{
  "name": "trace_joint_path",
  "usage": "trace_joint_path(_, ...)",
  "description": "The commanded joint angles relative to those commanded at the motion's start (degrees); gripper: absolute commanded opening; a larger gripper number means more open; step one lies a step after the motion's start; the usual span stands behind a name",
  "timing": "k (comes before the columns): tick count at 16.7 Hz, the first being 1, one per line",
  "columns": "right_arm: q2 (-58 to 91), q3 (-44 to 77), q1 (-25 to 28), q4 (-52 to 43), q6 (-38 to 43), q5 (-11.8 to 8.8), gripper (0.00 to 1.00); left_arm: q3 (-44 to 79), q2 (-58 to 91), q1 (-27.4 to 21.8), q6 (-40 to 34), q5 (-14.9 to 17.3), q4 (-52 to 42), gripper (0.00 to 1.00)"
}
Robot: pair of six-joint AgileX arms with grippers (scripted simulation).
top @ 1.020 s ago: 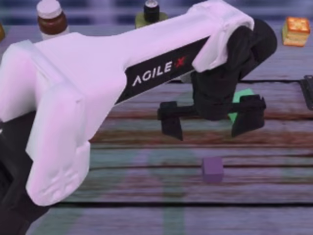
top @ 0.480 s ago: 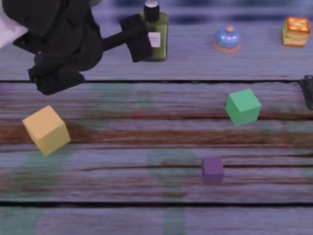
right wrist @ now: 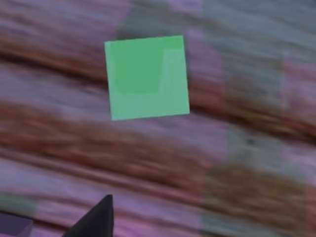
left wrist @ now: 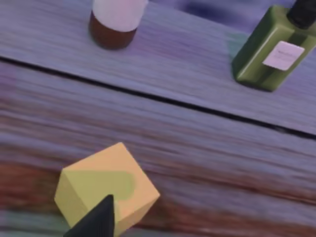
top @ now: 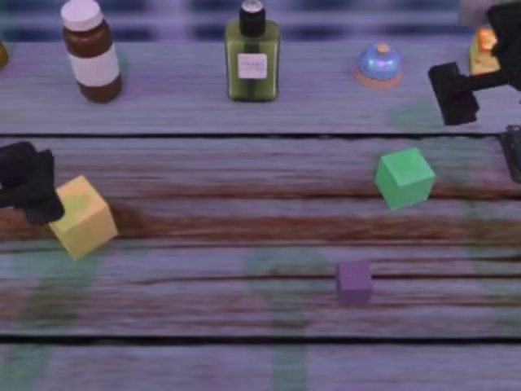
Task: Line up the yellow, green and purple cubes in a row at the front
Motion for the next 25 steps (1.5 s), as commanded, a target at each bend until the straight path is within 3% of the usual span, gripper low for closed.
trace_joint_path(5,22.37,20.61,2.85,-12.3,-0.23,0.04,1.0,-21.13,-22.57,8.08,13.06,0.82,13.86,1.0)
trace_joint_path(10,34.65,33.11,4.45,-18.62,-0.36,-0.01,1.0,-32.32,-35.83,12.35,21.32,1.54,22.5,1.0)
trace_joint_path(18,36.1,33.45,4.42,-18.25,-0.46,-0.01,1.0,-33.47,-37.29,12.76,22.27,1.63,23.47,1.0)
trace_joint_path(25,39.72,23.03,4.65,-3.74,-0.3,0.04,1.0,-33.47,-37.29,12.76,22.27,1.63,23.47,1.0)
